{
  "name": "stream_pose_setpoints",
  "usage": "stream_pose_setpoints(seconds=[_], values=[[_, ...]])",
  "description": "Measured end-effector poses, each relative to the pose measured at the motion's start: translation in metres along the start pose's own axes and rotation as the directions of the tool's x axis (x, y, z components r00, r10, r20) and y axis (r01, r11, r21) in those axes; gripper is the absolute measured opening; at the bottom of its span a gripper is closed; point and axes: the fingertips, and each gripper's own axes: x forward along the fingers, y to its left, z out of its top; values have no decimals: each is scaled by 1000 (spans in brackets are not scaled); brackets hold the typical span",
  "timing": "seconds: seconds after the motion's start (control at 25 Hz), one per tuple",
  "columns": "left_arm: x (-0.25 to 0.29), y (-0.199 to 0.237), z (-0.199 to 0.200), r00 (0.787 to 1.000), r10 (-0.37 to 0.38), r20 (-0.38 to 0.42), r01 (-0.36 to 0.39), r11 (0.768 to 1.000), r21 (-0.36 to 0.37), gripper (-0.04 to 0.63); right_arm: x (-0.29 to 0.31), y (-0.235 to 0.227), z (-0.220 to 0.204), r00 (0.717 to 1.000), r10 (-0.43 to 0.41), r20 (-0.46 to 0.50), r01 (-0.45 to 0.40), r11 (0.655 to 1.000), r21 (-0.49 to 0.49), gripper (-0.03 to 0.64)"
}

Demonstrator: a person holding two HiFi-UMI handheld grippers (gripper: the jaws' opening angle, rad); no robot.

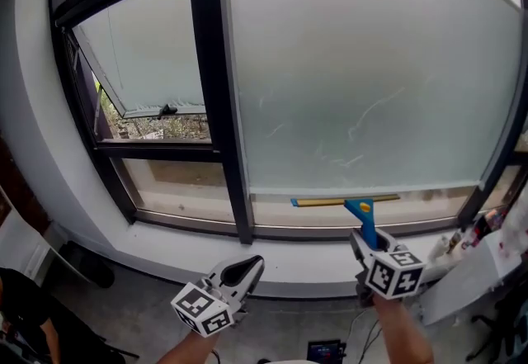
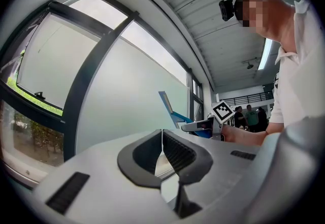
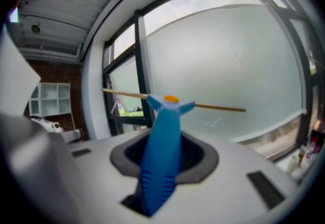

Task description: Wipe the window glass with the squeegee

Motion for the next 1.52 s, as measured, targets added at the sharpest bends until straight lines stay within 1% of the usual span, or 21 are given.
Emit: stream_pose_setpoints(seconds=[0.24,0.4,0.56,0.68,0.84,1.0,1.12,1.24,1.36,1.44,1.52], values=[[10,32,0,1000,-24,3,24,999,-31,31,25,2,5,998,-55,-18,55,998,-15,130],[26,52,1,1000,-19,9,19,999,-37,31,50,-6,17,998,-65,-10,64,998,-26,130],[53,80,3,1000,-5,8,5,1000,-18,31,86,-18,29,999,-54,6,54,997,-52,130],[84,107,7,1000,8,10,-9,1000,17,31,122,-35,45,998,-48,33,51,996,-78,129],[137,145,26,999,28,38,-30,998,62,31,173,-64,83,996,-44,83,54,991,-123,130],[194,174,50,996,38,75,-46,993,107,31,219,-98,138,990,-39,138,62,984,-166,130],[224,195,65,994,51,95,-64,989,135,31,246,-111,173,985,-34,170,68,978,-198,130],[240,212,77,992,63,113,-79,986,146,31,264,-108,204,979,-24,204,75,966,-246,130],[250,231,96,989,72,129,-94,980,178,31,285,-98,233,970,-9,241,82,951,-297,130],[254,245,108,988,72,140,-100,974,202,31,297,-86,255,961,-2,277,97,939,-331,130],[258,257,123,985,68,156,-102,970,222,31,306,-73,282,945,-8,326,131,925,-357,130]])
